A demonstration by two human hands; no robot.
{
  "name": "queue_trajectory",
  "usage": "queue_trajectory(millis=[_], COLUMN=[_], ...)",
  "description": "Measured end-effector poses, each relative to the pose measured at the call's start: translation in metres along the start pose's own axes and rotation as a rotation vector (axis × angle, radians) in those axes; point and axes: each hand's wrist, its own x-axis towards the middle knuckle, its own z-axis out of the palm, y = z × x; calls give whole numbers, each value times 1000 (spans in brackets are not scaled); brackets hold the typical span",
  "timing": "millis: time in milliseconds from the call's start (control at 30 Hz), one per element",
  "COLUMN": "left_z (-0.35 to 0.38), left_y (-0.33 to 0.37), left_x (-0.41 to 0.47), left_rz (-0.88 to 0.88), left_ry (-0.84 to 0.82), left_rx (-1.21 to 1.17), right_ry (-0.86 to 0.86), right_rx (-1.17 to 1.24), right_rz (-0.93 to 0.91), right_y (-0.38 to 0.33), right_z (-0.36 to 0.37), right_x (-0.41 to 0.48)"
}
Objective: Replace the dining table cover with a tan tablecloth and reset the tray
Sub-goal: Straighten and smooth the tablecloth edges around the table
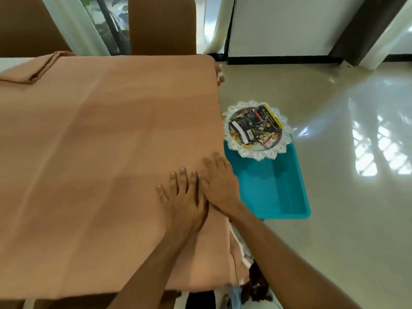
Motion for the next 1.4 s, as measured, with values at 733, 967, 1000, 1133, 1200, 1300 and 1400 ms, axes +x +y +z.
queue_trajectory(millis=[733,967,1000,1133,1200,1300,1400], left_z=[26,26,26,24,23,16,-5], left_y=[4,4,4,5,6,13,24], left_x=[-135,-135,-135,-135,-134,-131,-126], left_rz=[165,175,176,184,172,114,37], left_ry=[-140,-139,-135,-146,-191,-266,-191], left_rx=[112,95,95,103,97,46,-93], right_ry=[-182,-235,-178,-10,-39,-4,44], right_rx=[1076,1052,1041,1016,956,768,608], right_rz=[808,859,882,883,839,731,576], right_y=[93,105,107,111,112,112,92], right_z=[62,65,65,54,39,8,-29], right_x=[-193,-206,-208,-213,-213,-216,-219])
